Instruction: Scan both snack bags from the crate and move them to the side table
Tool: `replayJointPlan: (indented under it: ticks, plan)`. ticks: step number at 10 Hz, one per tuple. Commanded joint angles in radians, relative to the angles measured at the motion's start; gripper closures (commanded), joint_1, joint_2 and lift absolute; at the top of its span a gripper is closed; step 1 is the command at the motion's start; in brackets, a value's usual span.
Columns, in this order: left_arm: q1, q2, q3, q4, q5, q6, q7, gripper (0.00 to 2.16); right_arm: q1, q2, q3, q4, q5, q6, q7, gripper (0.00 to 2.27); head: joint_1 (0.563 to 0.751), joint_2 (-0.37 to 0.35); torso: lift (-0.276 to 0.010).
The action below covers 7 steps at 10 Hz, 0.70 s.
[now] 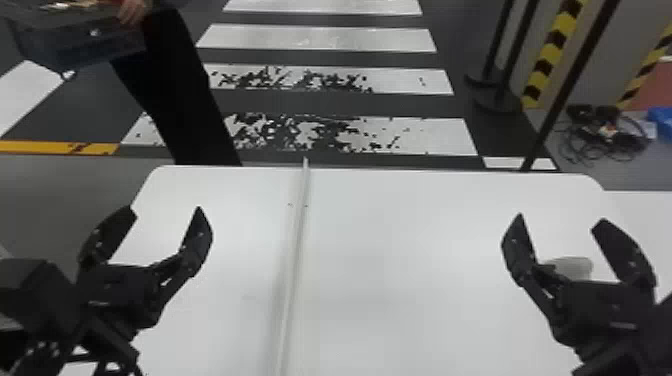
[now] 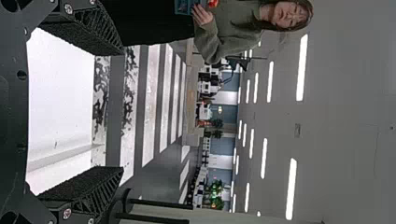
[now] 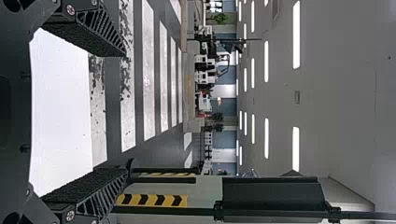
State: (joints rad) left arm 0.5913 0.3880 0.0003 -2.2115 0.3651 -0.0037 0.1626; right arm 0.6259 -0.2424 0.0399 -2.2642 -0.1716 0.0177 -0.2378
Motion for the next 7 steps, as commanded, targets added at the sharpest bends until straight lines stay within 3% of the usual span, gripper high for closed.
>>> replayJointPlan:
  ticks: [1, 2, 3, 4, 7]
  plan:
    - [0.001, -0.001, 0.0, 0.0, 0.0, -0.003, 0.0, 0.12, 0.0, 0.0, 0.0, 0.0, 0.0, 0.003, 0.0, 0.11, 0.695, 0.012, -0.095]
    - [0.004, -0.001, -0.002, 0.0, 0.003, -0.018, -0.003, 0.12, 0.0, 0.0, 0.0, 0.0, 0.0, 0.003, 0.0, 0.11, 0.695, 0.012, -0.095]
    - [0.005, 0.0, -0.011, -0.004, 0.029, -0.012, 0.032, 0.12, 0.0, 0.0, 0.0, 0.0, 0.0, 0.003, 0.0, 0.11, 0.695, 0.011, -0.095]
    - [-0.004, 0.0, -0.042, -0.014, 0.031, -0.006, 0.109, 0.12, 0.0, 0.0, 0.0, 0.0, 0.0, 0.003, 0.0, 0.11, 0.695, 0.015, -0.095]
    - [-0.001, 0.005, -0.048, -0.022, -0.029, 0.077, 0.066, 0.12, 0.0, 0.0, 0.0, 0.0, 0.0, 0.003, 0.0, 0.11, 0.695, 0.001, -0.095]
